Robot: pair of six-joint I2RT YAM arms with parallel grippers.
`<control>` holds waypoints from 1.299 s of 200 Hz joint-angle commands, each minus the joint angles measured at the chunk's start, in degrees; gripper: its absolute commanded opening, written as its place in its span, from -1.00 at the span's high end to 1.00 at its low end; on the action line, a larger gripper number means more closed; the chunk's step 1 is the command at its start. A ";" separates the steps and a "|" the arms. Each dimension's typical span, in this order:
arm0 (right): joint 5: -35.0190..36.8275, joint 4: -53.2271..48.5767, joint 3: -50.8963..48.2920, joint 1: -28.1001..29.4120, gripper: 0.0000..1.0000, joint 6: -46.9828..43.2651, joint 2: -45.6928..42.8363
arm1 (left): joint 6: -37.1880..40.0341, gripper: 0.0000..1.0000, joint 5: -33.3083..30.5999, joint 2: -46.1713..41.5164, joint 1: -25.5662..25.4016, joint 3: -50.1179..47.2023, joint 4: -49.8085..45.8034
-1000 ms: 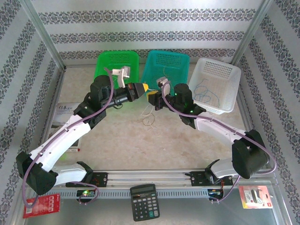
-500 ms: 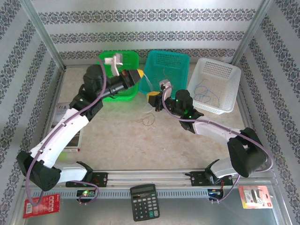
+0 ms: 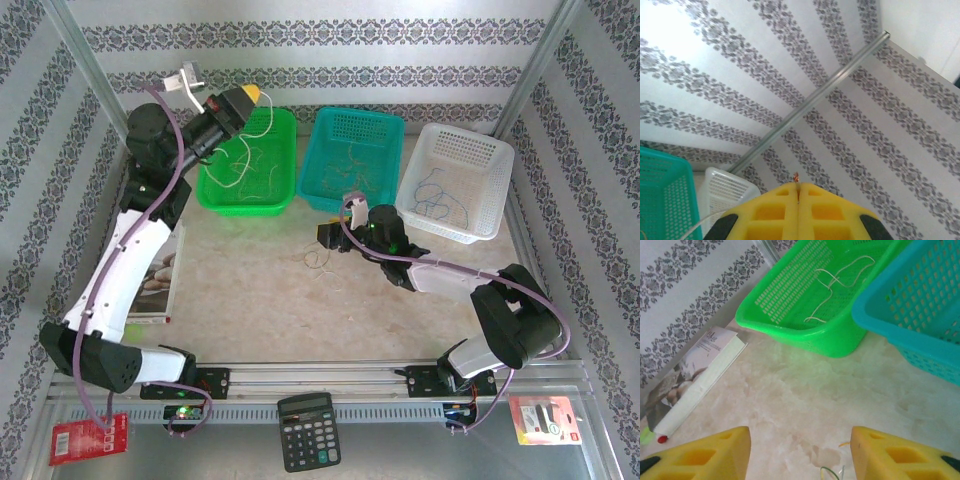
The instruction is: Untangle the cables
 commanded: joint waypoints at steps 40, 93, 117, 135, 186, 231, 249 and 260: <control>5.49 -8.69 -0.78 -0.86 -0.79 -1.75 -8.82 | 2.19 1.00 1.76 5.95 6.85 6.57 4.15; 21.88 -28.27 3.15 -1.70 -0.96 -4.48 -16.88 | 5.83 1.00 0.74 12.77 9.11 8.75 5.50; 31.19 -33.15 4.22 -1.73 -0.97 -5.71 -19.43 | 6.51 1.00 1.51 16.77 9.79 10.67 4.89; 32.32 -32.63 2.57 -2.50 -0.96 -6.16 -22.59 | 5.95 1.00 2.47 19.87 10.14 11.52 5.34; 21.09 -34.54 1.16 -10.58 -0.96 0.23 -26.88 | 8.70 1.00 1.52 25.45 10.60 9.87 4.18; 22.78 -44.47 5.38 -10.79 -0.96 1.49 -23.16 | 15.01 0.66 -2.00 27.76 10.69 7.59 -2.32; 28.46 -45.63 5.16 -10.98 -0.97 4.30 -22.62 | 16.84 -0.04 -2.71 27.77 10.69 7.21 -5.26; 28.67 -46.32 5.13 -11.90 -0.97 5.11 -22.82 | 17.50 -0.42 -2.79 27.47 10.69 6.61 -5.99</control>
